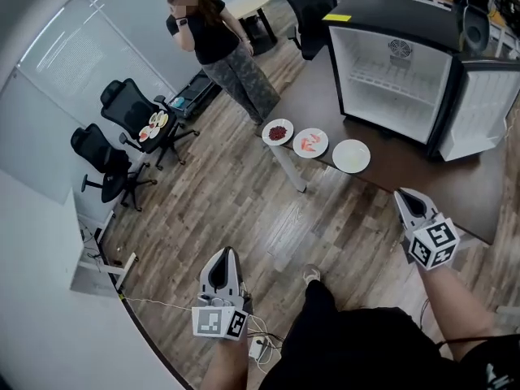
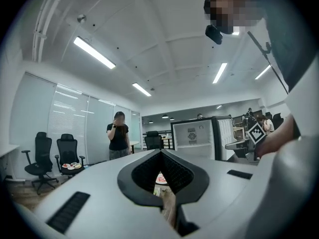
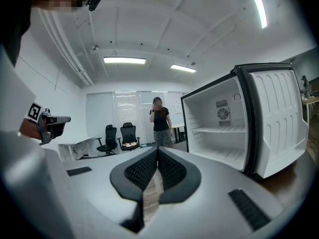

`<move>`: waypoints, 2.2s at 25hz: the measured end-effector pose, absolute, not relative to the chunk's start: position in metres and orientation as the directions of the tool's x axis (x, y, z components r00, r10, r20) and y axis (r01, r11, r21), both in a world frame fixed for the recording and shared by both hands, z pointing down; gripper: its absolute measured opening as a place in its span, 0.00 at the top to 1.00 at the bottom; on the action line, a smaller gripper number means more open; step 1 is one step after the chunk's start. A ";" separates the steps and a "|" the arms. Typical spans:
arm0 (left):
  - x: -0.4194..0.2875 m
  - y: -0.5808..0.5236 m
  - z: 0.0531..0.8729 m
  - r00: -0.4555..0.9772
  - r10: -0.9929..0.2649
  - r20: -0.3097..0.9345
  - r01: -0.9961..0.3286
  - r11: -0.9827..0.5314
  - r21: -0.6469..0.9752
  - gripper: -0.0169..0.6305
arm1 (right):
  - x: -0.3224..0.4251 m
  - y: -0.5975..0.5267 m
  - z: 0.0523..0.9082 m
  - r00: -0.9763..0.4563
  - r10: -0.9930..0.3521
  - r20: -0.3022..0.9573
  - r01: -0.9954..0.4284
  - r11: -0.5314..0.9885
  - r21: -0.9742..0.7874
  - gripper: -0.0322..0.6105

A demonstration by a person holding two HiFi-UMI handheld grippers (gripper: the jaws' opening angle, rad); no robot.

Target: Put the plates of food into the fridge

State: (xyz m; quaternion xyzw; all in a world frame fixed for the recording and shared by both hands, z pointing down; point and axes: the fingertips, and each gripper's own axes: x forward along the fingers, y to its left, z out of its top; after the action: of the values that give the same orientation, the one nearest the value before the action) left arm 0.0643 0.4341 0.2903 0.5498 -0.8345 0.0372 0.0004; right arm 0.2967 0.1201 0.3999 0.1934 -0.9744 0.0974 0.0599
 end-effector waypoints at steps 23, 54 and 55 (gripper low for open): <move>-0.203 0.310 0.295 -0.166 -0.985 0.051 -0.986 0.165 -0.019 0.97 | 0.111 0.063 0.468 -0.724 -0.613 0.315 -0.690 0.645 -0.329 0.94; -0.200 0.129 0.349 0.088 -0.979 0.182 -0.995 -0.096 -0.034 0.97 | 0.104 0.038 0.666 -0.652 -0.625 0.428 -0.496 -0.075 -0.865 0.60; -0.201 0.124 0.350 0.092 -0.978 0.188 -0.994 -0.101 -0.040 0.97 | 0.104 0.034 0.670 -0.646 -0.641 0.414 -0.460 -0.107 -0.882 0.60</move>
State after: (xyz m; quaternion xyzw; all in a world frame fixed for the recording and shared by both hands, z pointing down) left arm -0.2006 0.1243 0.3503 0.7372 -0.6688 0.0834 0.0487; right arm 0.1036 0.0338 0.6698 0.4145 -0.6641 0.6178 -0.0735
